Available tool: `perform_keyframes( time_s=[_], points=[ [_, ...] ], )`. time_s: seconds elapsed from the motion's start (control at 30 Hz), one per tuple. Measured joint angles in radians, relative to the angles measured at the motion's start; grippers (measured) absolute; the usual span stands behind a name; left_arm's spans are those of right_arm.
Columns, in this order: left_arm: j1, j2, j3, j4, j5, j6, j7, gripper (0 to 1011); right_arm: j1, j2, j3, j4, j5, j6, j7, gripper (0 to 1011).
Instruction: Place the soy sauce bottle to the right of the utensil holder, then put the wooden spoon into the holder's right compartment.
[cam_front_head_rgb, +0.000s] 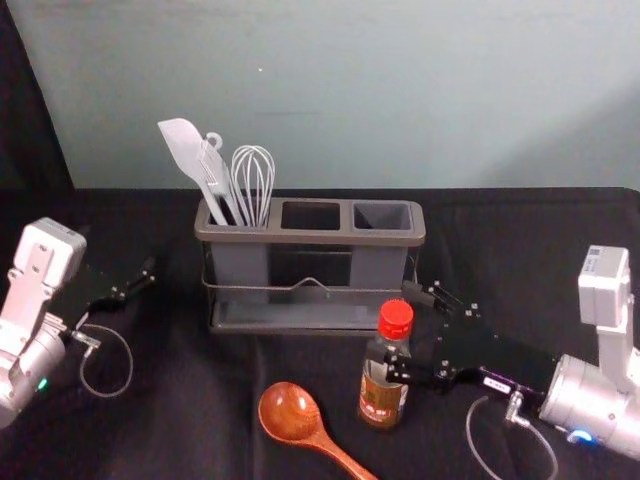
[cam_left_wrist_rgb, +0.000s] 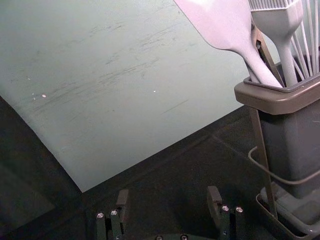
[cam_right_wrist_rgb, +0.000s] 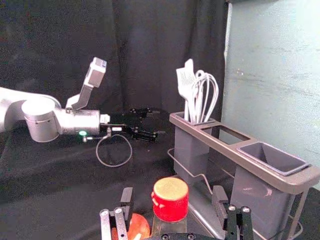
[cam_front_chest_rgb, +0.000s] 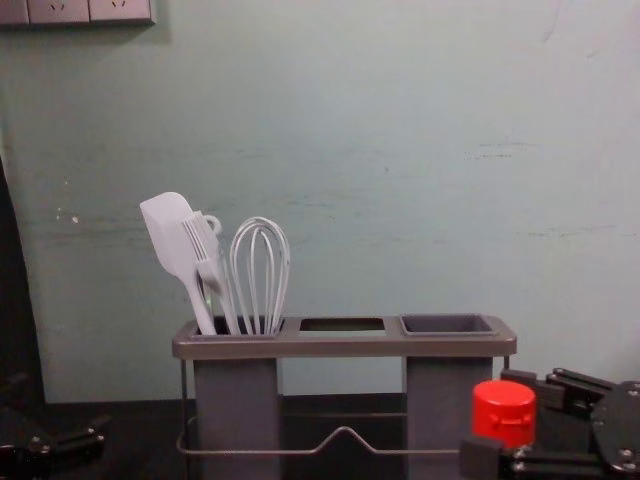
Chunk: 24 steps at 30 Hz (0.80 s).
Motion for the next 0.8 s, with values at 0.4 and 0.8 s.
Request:
perform_keyframes(
  time_s=[0.4, 0.8],
  points=[
    [0.000, 0.000, 0.000, 0.000, 0.000, 0.000, 0.000, 1011, 0.013, -0.012, -0.006, 0.008, -0.014, 0.007, -0.009, 1003],
    [0.000, 0.000, 0.000, 0.000, 0.000, 0.000, 0.000, 1011, 0.011, -0.010, -0.005, 0.008, -0.013, 0.006, -0.010, 1003]
  ],
)
